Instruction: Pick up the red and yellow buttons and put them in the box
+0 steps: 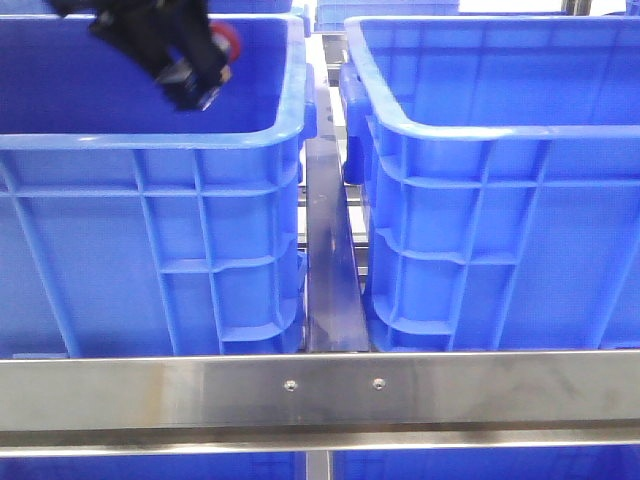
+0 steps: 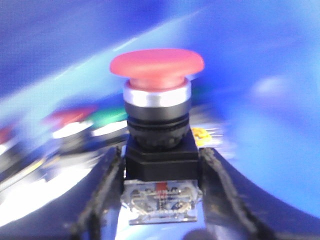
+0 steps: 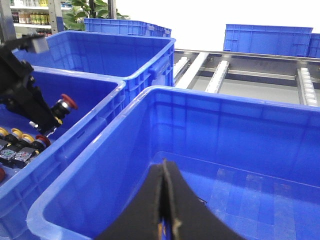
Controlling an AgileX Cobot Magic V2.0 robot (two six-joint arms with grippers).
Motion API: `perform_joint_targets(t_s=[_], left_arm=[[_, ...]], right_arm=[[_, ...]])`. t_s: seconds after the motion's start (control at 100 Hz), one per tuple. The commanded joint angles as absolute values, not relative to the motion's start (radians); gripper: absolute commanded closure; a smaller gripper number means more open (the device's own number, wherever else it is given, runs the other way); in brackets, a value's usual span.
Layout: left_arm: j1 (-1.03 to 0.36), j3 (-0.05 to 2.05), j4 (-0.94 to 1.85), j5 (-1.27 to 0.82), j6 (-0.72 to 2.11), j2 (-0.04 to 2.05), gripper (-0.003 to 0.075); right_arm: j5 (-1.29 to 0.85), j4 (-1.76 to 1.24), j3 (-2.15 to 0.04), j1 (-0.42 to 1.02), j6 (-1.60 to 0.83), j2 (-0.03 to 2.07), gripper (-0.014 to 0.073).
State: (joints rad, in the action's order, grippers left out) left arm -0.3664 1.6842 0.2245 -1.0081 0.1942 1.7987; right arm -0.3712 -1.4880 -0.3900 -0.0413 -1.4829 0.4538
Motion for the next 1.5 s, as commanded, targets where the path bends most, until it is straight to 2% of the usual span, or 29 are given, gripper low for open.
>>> perform_joint_targets(t_s=[0.0,0.38,0.66,0.95,1.18,1.23,1.3,1.35,1.45,1.49], left_arm=[[-0.366,1.714,0.362,-0.967,0.283,1.729,0.0617],[-0.368,1.712,0.684,-1.021,0.549,1.705,0.0617],[-0.436,1.712,0.725,-1.217,0.753,1.705,0.0617],[-0.556,1.712,0.725,-1.264,0.781,1.711,0.0617],[-0.569,1.712,0.725,-1.266,0.781,1.714,0.0617],[-0.569,1.712,0.725,-1.266,0.781,1.714,0.0617],[-0.569,1.712,0.725,-1.266,0.781,1.714,0.0617],[-0.569,1.712,0.725,-1.266,0.781,1.714,0.0617],[-0.569,1.712,0.725,-1.266,0.781,1.714,0.0617],[-0.569,1.712,0.725,-1.266,0.781,1.714,0.0617]], right_arm=[[-0.375,-1.520,-0.419,-0.046,-1.487,0.455,0.0663],[-0.376,-1.520,-0.419,-0.046,-1.487,0.455,0.0663],[-0.376,-1.520,-0.419,-0.046,-1.487,0.455,0.0663],[-0.380,-1.520,-0.419,-0.046,-1.487,0.455,0.0663],[-0.381,-1.523,-0.419,-0.046,-1.487,0.455,0.0657],[-0.393,-1.523,-0.419,-0.046,-1.487,0.455,0.0624],[-0.415,-1.524,-0.425,-0.046,-1.480,0.459,0.0524],[-0.431,-1.526,-0.434,-0.046,-1.472,0.467,0.0419],[-0.444,-1.527,-0.456,-0.046,-1.459,0.499,0.0154],[-0.443,-1.527,-0.468,-0.046,-1.450,0.516,0.0090]])
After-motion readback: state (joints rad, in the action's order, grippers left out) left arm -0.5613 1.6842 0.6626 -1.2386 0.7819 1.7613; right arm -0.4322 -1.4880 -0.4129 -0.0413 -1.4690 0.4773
